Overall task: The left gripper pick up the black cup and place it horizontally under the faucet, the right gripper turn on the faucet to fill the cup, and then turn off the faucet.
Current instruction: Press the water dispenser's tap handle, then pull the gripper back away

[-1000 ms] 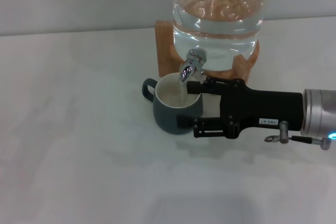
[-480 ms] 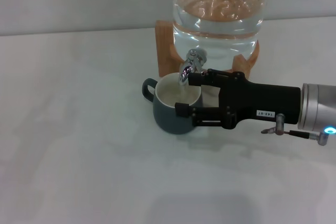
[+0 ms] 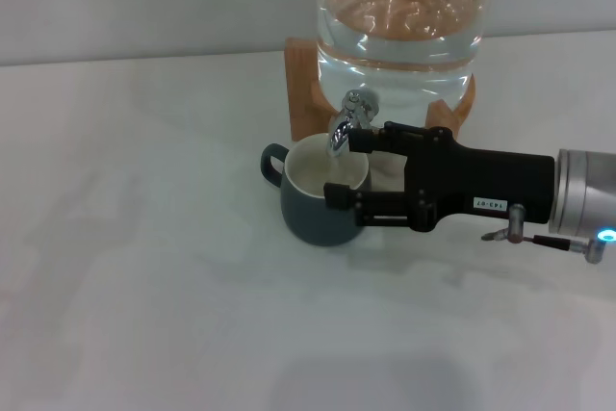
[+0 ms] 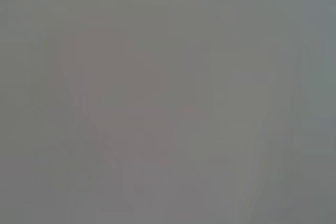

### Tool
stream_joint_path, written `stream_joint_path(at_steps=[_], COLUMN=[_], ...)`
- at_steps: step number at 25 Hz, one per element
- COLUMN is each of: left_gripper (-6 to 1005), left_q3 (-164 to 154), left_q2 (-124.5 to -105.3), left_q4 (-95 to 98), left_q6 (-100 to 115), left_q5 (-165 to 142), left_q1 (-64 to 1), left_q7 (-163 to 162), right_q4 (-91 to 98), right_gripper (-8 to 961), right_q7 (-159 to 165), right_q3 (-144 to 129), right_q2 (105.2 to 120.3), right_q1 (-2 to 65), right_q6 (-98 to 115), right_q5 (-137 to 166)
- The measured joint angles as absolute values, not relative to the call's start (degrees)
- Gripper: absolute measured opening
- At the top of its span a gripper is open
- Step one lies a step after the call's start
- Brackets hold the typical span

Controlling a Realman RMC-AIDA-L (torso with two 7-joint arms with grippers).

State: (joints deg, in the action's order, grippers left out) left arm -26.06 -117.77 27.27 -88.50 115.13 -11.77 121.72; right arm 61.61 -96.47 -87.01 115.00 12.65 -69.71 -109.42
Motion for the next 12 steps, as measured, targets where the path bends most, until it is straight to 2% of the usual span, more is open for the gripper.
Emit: stream_joint_path(at_steps=[12], left_gripper=[469], left_q3=[-26.2], left_q2=[-117.78], left_q4=[27.2], left_q6=[-88.3], left_q5=[115.1], left_q1=[-11.5], left_q7=[121.7], right_q4=[61.6], right_gripper=[839], right_q7=[-96.5], right_q3=[-83.4], right_q2=[114.86], right_q1=[11.4], right_q6=[-69.4], right_q5=[-109.0])
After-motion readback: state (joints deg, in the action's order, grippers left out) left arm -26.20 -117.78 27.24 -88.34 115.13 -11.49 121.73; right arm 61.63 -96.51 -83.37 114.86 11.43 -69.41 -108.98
